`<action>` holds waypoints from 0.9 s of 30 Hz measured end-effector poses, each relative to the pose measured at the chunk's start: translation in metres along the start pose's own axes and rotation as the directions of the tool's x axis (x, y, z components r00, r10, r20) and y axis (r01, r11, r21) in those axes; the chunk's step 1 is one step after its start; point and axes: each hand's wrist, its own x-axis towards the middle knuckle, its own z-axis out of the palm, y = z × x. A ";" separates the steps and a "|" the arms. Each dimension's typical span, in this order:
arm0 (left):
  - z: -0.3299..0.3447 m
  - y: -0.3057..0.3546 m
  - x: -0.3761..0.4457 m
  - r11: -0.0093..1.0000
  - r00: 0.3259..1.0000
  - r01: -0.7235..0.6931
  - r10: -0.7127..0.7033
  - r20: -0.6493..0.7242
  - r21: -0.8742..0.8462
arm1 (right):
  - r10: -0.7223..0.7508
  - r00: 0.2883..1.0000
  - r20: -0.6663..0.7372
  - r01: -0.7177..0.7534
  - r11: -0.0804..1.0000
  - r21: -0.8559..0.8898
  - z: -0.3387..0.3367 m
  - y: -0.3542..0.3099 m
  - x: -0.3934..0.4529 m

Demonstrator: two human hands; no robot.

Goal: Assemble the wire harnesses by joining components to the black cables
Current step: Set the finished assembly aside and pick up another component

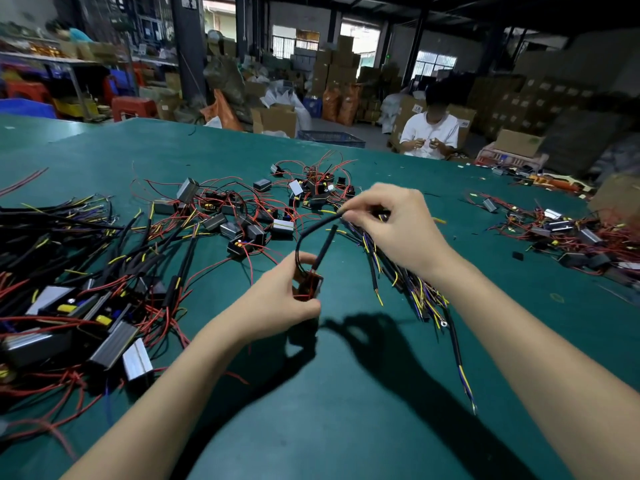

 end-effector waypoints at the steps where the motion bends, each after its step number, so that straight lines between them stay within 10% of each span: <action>1: 0.002 0.002 0.000 1.000 0.999 -0.010 0.010 -0.053 0.002 | -0.029 0.999 0.040 0.030 0.999 -0.033 -0.003 -0.003 0.006; 6: -0.011 0.012 0.000 0.998 0.965 -0.055 0.054 -0.256 0.005 | -0.168 0.964 0.208 0.258 0.790 -0.556 -0.023 -0.002 0.019; 10: -0.018 0.026 -0.012 0.974 0.997 -0.075 0.072 -0.019 -0.216 | -0.164 0.933 0.322 0.353 0.603 -0.716 -0.037 0.003 0.017; 13: 0.000 0.037 -0.018 0.970 0.986 -0.093 0.121 0.112 -0.224 | -0.108 0.953 0.285 0.285 0.644 -0.710 -0.040 0.006 0.011; 18: -0.013 0.043 -0.017 0.962 0.977 -0.147 0.178 -0.118 0.229 | 0.031 0.983 0.180 0.079 0.816 -0.573 -0.031 0.016 0.002; 22: -0.036 0.049 -0.025 0.560 0.979 -0.058 0.195 -0.063 0.826 | 0.020 0.964 0.265 0.108 0.882 -0.459 -0.002 0.015 0.005; 27: -0.063 0.050 -0.045 0.204 0.972 0.095 0.192 -0.134 0.974 | -0.126 0.909 0.398 0.285 0.885 -0.369 0.045 0.001 0.019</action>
